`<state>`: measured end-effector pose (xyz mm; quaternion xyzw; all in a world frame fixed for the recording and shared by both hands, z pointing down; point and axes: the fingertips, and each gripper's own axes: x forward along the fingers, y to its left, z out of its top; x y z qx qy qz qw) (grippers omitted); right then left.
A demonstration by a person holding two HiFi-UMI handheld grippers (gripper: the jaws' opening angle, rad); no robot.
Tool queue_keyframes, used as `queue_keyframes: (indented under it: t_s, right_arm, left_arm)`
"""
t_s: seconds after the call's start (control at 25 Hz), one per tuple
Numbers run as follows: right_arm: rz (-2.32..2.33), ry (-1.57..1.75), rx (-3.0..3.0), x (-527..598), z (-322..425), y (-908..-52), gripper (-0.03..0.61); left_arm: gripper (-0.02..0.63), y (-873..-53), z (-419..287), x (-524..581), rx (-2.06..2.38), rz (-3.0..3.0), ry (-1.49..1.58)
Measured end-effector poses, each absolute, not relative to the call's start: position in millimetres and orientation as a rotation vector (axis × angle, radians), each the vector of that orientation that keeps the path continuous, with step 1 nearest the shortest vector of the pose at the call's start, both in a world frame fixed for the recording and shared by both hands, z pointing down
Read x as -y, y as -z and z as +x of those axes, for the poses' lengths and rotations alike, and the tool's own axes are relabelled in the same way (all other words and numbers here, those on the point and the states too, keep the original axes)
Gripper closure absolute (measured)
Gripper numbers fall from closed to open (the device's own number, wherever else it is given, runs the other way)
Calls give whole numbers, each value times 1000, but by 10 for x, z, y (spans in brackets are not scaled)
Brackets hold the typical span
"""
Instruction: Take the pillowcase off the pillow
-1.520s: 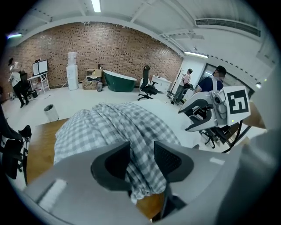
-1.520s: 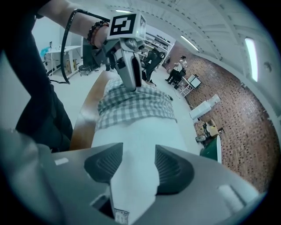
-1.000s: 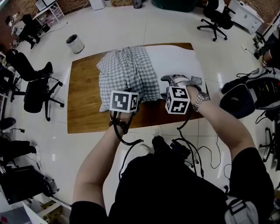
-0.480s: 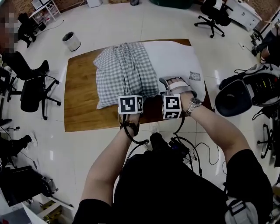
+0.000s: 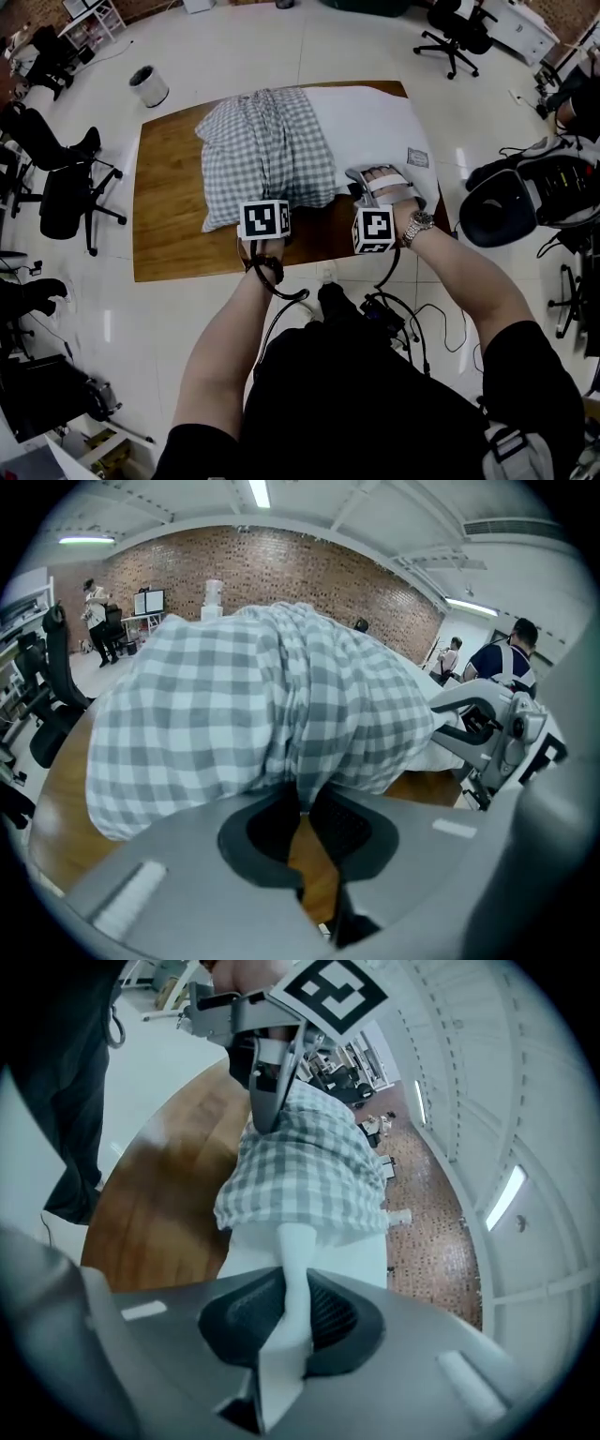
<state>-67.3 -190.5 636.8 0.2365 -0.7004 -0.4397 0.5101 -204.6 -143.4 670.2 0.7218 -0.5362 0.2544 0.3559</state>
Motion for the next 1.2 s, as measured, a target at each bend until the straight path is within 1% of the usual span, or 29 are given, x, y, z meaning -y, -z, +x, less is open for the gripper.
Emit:
queue_keyframes:
  t_s: [0.08,0.12,0.68,0.92,1.0,1.2]
  right_arm:
    - [580,1089,1687,1914,-584,-6323,557]
    - [582,1099,1687,1923,-544,-6309,565]
    - [587,1162,1682,1998,-104,-6077,571]
    - [656,979,1632,2189,480,-6121,571]
    - [630,949,1630,2159,536,-6181,569]
    - [599,920,1675,1943,353,-6138,554]
  left_arm:
    - [584,-6680,-2112,1421,1410,1857,-642]
    - [588,-6669,-2153,1415,1420,1851,-632]
    - [603,-6525,-2918,1231,1544,1736,-540]
    - [611,-6560,-3932,902,1740,1477,-506]
    - [611,-6455,-3918,929,1751,1512,-512]
    - [609,-6140,-3412,1164,1688,1697,-506]
